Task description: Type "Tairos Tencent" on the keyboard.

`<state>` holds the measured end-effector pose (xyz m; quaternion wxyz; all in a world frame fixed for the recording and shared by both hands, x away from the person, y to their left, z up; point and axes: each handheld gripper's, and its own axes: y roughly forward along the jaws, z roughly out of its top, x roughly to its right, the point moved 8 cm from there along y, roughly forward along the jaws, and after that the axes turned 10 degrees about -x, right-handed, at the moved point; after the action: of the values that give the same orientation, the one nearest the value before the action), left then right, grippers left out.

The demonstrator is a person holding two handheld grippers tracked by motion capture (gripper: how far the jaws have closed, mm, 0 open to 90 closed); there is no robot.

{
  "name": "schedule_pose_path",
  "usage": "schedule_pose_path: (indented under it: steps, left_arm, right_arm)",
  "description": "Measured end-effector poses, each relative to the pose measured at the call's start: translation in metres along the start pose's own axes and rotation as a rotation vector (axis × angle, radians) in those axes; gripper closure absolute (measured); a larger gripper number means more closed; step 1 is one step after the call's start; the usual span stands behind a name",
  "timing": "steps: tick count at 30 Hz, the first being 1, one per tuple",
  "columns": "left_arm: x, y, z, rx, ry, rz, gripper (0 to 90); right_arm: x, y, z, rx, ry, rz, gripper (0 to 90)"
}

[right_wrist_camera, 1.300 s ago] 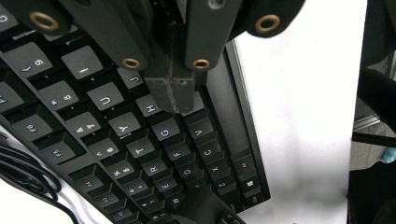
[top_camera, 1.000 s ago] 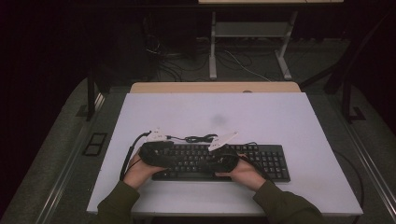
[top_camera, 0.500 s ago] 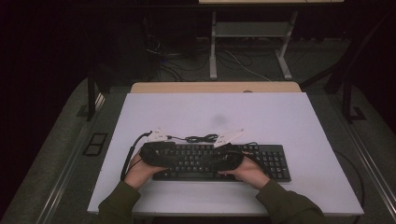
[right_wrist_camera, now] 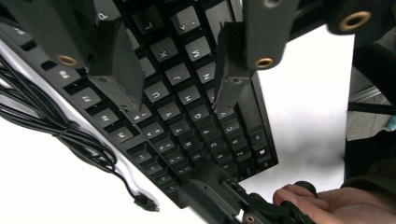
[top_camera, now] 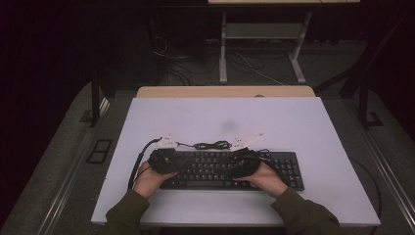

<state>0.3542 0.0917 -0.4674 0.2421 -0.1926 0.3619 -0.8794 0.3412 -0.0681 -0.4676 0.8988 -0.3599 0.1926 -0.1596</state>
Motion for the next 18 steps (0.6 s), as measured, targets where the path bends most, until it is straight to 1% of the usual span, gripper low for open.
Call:
schedule_pose_path:
  steps: [3,6,7,9,10,14,16,17,18]
  left_arm:
    - [0.001,0.002,0.002,0.001,0.004,-0.009,89.3]
    - [0.003,0.005,0.002,-0.002,0.001,-0.020,89.4]
    - [0.003,0.006,0.002,-0.011,0.008,-0.021,89.4]
    - [0.005,0.009,0.003,-0.014,0.007,-0.027,89.4]
    - [0.005,0.011,0.003,-0.022,0.017,-0.029,89.4]
    - [0.008,0.017,0.005,-0.038,0.031,-0.030,89.4]
    - [0.009,0.020,0.004,-0.045,0.028,-0.033,89.5]
    - [0.009,0.021,0.004,-0.046,0.018,-0.032,89.4]
    - [0.008,0.022,0.004,-0.053,0.026,-0.031,89.5]
  right_arm:
    - [0.002,-0.002,-0.001,0.004,0.004,-0.003,47.2]
    - [0.004,-0.004,-0.001,0.009,0.008,-0.008,44.0]
    - [0.004,-0.004,-0.002,0.008,0.014,-0.009,42.5]
    - [0.006,-0.005,-0.002,0.011,0.014,-0.018,40.6]
    - [0.007,-0.005,-0.002,0.013,0.017,-0.020,39.9]
    - [0.008,-0.007,-0.003,0.019,0.021,-0.023,38.8]
    - [0.009,-0.008,-0.003,0.019,0.021,-0.025,38.4]
    - [0.009,-0.008,-0.003,0.018,0.021,-0.025,38.1]
    - [0.010,-0.008,-0.003,0.018,0.020,-0.026,37.9]
